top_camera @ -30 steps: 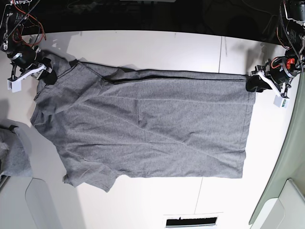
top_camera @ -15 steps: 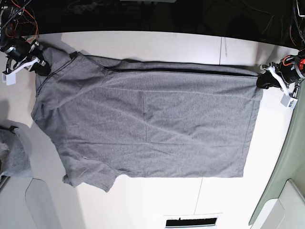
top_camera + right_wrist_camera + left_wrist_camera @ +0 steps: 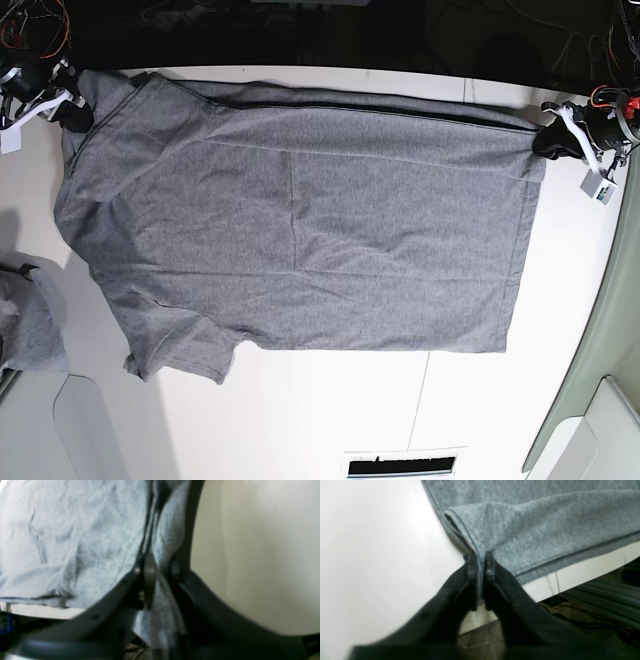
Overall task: Layout the t-shirt on the table in an organized manner, then fold the t-shirt properly
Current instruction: 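Regrasp the shirt's opposite side edge with both grippers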
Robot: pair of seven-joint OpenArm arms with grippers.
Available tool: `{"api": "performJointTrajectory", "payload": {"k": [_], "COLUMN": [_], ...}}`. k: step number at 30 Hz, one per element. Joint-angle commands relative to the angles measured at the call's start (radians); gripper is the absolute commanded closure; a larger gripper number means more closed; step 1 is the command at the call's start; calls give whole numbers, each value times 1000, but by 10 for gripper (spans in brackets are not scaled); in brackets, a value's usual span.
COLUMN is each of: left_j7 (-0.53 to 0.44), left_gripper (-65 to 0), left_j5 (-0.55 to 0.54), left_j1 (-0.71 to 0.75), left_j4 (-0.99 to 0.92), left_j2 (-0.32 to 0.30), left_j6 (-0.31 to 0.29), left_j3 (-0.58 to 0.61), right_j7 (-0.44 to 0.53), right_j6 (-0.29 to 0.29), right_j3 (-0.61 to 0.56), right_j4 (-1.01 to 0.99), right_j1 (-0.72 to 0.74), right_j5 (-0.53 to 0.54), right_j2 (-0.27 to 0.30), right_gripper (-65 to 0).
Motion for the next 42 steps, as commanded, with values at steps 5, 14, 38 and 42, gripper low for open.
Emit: {"api": "performJointTrajectory", "payload": {"k": [5,14,38,42], "left_j7": [-9,-10,-62,-113], "left_gripper": [-267,-267,-322,-359], "left_j5": [-43,-123,-128,-50], "left_j1": [-5,-28,-45,-83], "left_j4": [14,27,110,108], "left_j2": [-23,-33,-35,-33], "left_j6": [-8,-8,-8,-8], "left_j3": [-11,-10,-8,-1], "right_j7": [42,135,417,429], "right_j6": [7,3,-296,-304], "right_j3": [48,87,-401,-406], "right_j4": [17,17,-633,-818], "right_j1": [8,55,877,940], "right_j5": [18,-18,-578,-584], "right_j2": [23,87,105,104], "right_gripper": [-246,-246,-246,-244]}}
